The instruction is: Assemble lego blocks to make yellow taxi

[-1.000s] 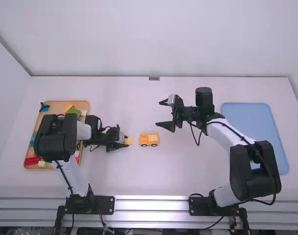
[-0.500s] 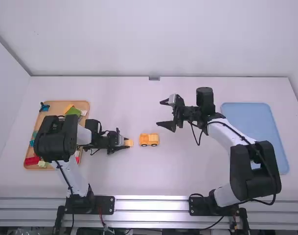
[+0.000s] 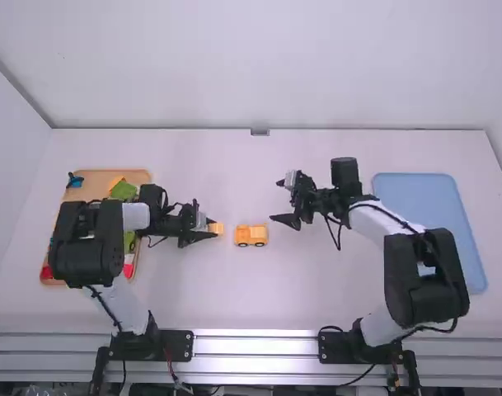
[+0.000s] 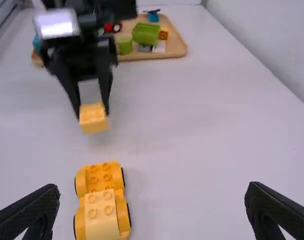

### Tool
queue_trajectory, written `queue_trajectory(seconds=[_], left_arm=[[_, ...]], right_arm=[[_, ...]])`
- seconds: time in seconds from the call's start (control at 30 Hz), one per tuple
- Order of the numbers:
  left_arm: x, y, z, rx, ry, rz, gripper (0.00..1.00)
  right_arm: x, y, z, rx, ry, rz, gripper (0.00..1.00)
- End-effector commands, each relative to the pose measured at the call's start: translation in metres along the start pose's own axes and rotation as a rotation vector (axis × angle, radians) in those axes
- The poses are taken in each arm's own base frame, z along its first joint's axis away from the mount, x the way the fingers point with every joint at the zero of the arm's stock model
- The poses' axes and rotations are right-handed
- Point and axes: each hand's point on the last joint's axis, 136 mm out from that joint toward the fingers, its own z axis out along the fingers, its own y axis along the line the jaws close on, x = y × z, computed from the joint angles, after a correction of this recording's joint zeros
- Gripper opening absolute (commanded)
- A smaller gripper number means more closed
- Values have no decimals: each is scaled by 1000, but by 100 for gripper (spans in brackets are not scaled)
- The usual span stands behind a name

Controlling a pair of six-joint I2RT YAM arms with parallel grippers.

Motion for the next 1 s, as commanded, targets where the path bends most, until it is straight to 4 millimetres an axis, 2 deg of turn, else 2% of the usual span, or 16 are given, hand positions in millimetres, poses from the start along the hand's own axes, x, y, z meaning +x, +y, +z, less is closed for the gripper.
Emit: queue_trajectory(seconds=[0.0, 0.13, 0.47, 0.73, 0.97], left_arm=[[-20, 1, 2, 8, -61, 57, 18], [-28, 2, 11, 22, -78, 34, 18], [-35, -5, 50, 79, 2, 36, 14], [-34, -15, 72, 106, 80, 34, 8], [-32, -15, 69, 106, 85, 18, 7]], right_arm=[[24, 17, 13, -52, 14, 4, 99], [50, 35, 38, -115, 24, 19, 98], [81, 59, 69, -177, 24, -19, 99], [107, 56, 83, -167, 10, -15, 99], [114, 53, 94, -157, -46, 26, 99]])
